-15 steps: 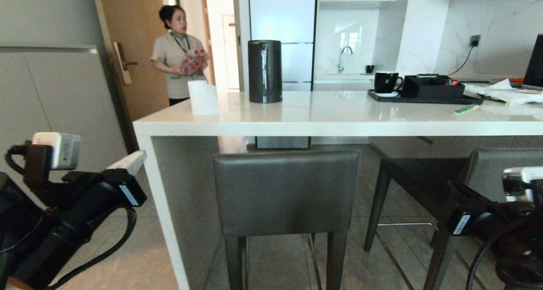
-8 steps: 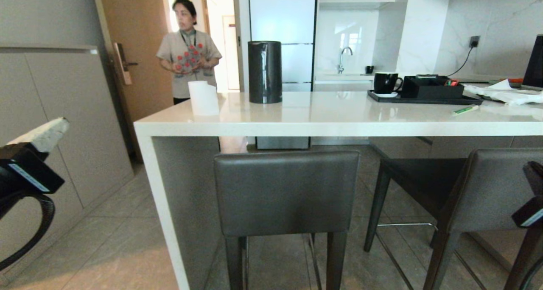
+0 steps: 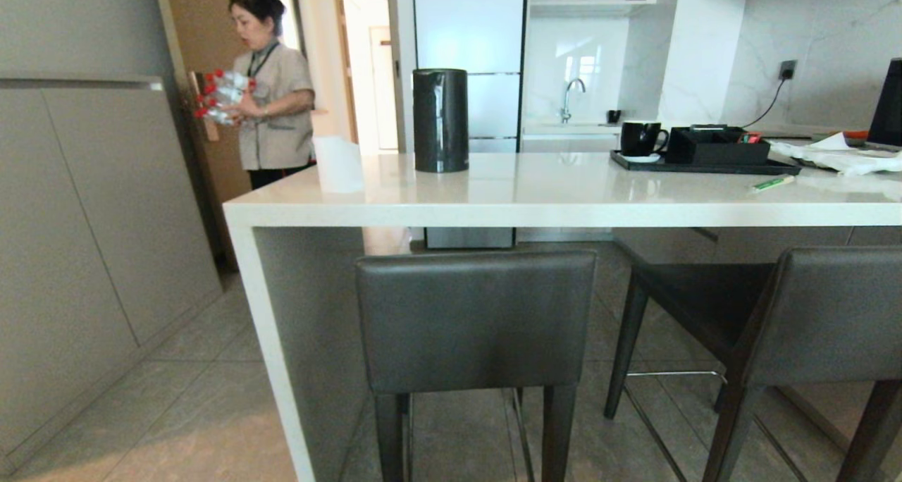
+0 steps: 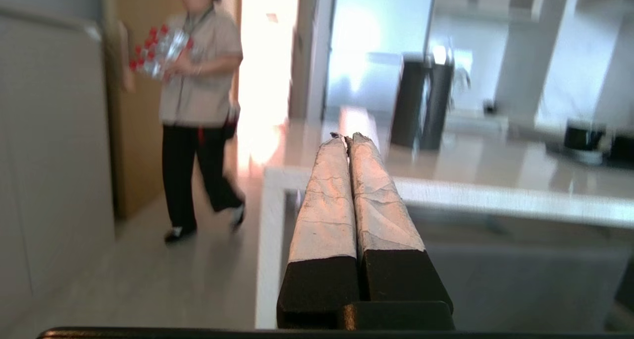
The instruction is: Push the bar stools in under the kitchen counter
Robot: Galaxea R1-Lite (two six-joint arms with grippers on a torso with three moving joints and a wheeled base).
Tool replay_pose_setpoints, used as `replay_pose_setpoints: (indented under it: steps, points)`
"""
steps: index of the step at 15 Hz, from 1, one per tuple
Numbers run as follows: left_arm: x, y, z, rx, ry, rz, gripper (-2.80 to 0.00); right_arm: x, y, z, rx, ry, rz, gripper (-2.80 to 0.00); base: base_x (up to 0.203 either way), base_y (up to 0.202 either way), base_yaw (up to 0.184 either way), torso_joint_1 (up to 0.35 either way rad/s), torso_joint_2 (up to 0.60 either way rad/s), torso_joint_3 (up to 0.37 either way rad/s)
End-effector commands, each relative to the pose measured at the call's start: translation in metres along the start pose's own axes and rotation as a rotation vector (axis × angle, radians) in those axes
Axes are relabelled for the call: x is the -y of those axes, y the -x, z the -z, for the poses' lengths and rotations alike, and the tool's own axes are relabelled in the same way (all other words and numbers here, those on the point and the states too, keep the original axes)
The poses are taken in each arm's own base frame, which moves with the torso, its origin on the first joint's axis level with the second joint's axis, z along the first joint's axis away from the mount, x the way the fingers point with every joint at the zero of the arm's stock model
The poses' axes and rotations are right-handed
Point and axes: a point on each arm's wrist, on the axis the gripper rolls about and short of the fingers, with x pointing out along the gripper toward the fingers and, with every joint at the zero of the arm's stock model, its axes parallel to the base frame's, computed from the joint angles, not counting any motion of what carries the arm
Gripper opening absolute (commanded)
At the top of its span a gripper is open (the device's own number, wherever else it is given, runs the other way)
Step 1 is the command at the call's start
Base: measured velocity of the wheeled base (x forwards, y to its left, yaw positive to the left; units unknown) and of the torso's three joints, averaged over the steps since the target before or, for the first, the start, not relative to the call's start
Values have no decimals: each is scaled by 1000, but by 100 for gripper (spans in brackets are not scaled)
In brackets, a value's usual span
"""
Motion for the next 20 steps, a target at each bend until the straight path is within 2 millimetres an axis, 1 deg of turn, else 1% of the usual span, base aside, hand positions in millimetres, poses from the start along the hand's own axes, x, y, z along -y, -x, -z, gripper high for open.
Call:
replay_pose_setpoints:
  steps: [1,2,3,4,6,8,9,11,13,15,17,18,20]
  points:
    - [-2,20,-10,77,2,-16,-280,19,31,-20,26,-6,31,-280,0,0,0,0,0,0]
    - [-2,23,-13,82,1,-14,-280,25,39,-34,41,-10,51,-280,0,0,0,0,0,0]
    - [-2,28,-20,100,2,-2,-280,32,49,-45,59,-14,66,-280,0,0,0,0,0,0]
    - [-2,36,-26,108,3,8,-280,38,61,-53,68,-16,74,-280,0,0,0,0,0,0]
    - [-3,56,-34,93,1,20,-280,48,87,-62,39,-13,75,-280,0,0,0,0,0,0]
    - [-4,74,-38,116,1,33,-280,53,93,-72,56,-39,88,-280,0,0,0,0,0,0]
    - [-6,85,-36,112,0,36,-280,53,94,-73,43,-35,85,-280,0,0,0,0,0,0]
    - [-7,100,-24,35,-7,53,-280,55,99,-74,-38,-5,62,-280,0,0,0,0,0,0]
    - [-7,103,-22,13,-11,52,-280,55,104,-83,-94,28,56,-280,0,0,0,0,0,0]
    - [-4,109,-23,-5,-31,12,-280,48,108,-97,-73,59,92,-280,0,0,0,0,0,0]
    - [3,112,-24,-5,-50,31,-280,39,117,-111,-46,77,27,-280,0,0,0,0,0,0]
    - [5,114,-22,-5,-55,63,-280,37,121,-112,-50,55,-14,-280,0,0,0,0,0,0]
    - [4,124,-11,-10,-48,123,-280,38,122,-116,-30,-5,-63,-280,0,0,0,0,0,0]
